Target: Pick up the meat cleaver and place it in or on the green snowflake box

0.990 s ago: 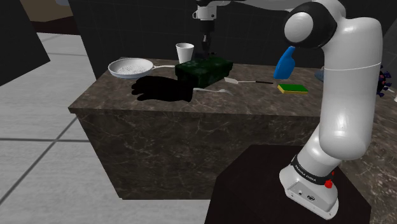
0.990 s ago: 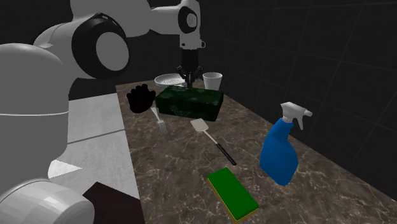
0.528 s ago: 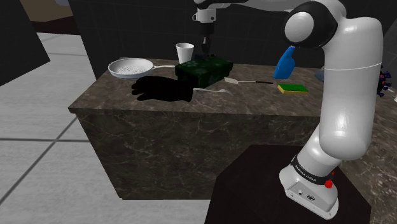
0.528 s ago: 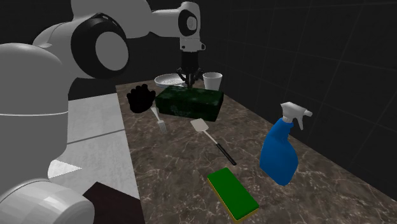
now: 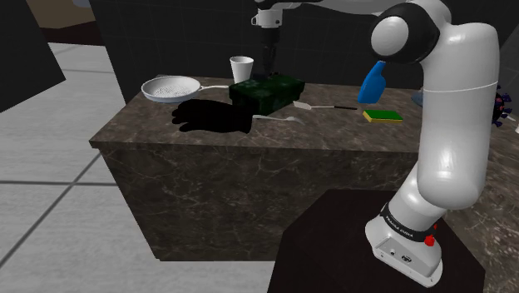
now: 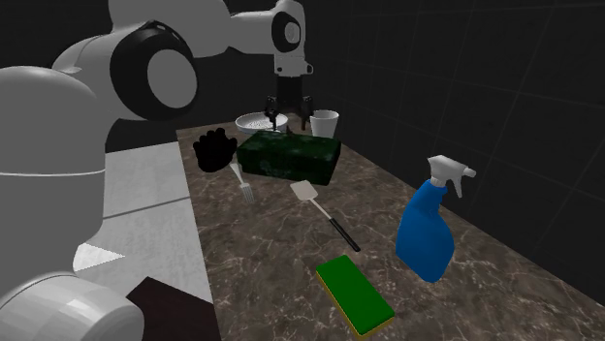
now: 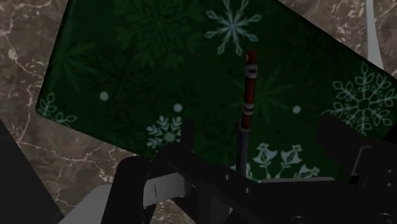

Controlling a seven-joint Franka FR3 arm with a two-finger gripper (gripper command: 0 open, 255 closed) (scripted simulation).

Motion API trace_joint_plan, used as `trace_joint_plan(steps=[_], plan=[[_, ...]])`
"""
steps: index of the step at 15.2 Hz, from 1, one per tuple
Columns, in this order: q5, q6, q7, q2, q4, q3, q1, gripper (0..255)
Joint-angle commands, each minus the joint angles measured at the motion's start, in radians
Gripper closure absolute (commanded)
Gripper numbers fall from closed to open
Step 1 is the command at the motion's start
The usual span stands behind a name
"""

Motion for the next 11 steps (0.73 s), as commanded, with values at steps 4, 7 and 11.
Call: trace_joint_plan(steps=[4, 7, 11], plan=[[0.011, -0.151, -0.002, 0.065, 0.215, 0.001, -0.017, 0], [0.011, -0.151, -0.002, 0.065, 0.215, 0.001, -0.017, 0], [0.011, -0.151, -0.002, 0.065, 0.215, 0.001, -0.017, 0]])
